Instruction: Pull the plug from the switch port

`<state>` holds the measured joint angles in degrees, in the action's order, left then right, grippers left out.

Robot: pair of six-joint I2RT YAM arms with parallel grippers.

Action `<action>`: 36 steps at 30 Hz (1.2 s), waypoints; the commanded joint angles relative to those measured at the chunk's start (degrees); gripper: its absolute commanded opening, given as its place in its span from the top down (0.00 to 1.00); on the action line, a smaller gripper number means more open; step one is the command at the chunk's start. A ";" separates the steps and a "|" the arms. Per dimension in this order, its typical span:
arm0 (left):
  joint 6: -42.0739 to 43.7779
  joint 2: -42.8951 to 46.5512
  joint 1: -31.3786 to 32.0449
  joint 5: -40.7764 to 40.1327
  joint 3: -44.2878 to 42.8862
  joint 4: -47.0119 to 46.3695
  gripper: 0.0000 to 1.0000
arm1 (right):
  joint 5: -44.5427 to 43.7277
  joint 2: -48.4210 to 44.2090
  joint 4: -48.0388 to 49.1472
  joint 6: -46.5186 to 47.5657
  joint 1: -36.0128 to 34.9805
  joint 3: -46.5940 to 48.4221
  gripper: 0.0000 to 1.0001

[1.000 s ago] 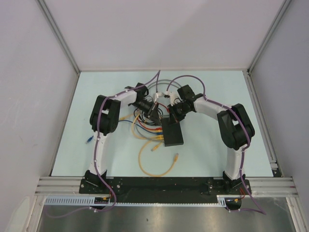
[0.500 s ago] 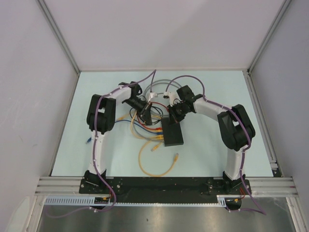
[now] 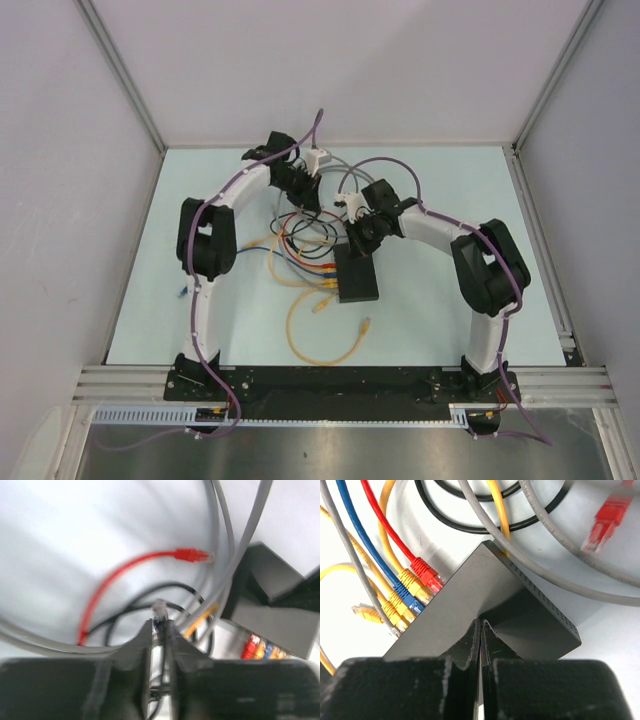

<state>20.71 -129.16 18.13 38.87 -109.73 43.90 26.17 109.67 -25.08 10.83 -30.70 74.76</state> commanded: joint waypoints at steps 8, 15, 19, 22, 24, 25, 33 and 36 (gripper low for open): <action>-9.44 14.10 0.15 7.17 5.65 -11.28 0.44 | -5.96 -0.77 -1.20 3.32 -1.47 -5.32 1.00; -7.01 22.81 0.85 12.63 20.77 -9.73 0.44 | -5.78 -1.21 -0.67 3.32 -0.51 -5.85 1.00; -1.29 21.15 2.08 16.58 26.66 -4.79 0.48 | -5.70 -1.21 -0.50 3.32 0.02 -5.94 1.00; 1.35 18.70 3.14 19.13 28.17 -2.25 0.51 | -5.52 -1.38 -0.50 3.41 0.02 -6.03 1.00; 0.92 17.29 3.49 19.22 28.35 -1.97 0.52 | -5.52 -1.47 -0.41 3.41 -0.06 -6.21 1.00; 0.56 16.23 3.58 19.31 28.61 -2.32 0.52 | -5.52 -1.56 -0.32 3.41 -0.06 -6.47 1.00; -3.48 10.16 4.19 19.40 26.68 -4.61 0.51 | -5.61 -2.61 0.03 3.67 -0.06 -7.79 1.00; -6.03 9.37 4.19 18.35 26.68 -7.41 0.48 | -5.87 -2.97 -0.14 3.85 0.02 -8.14 1.00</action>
<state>16.71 -118.72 22.00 55.31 -80.86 39.83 24.18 106.08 -20.47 12.80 -30.81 69.43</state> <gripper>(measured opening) 0.505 0.008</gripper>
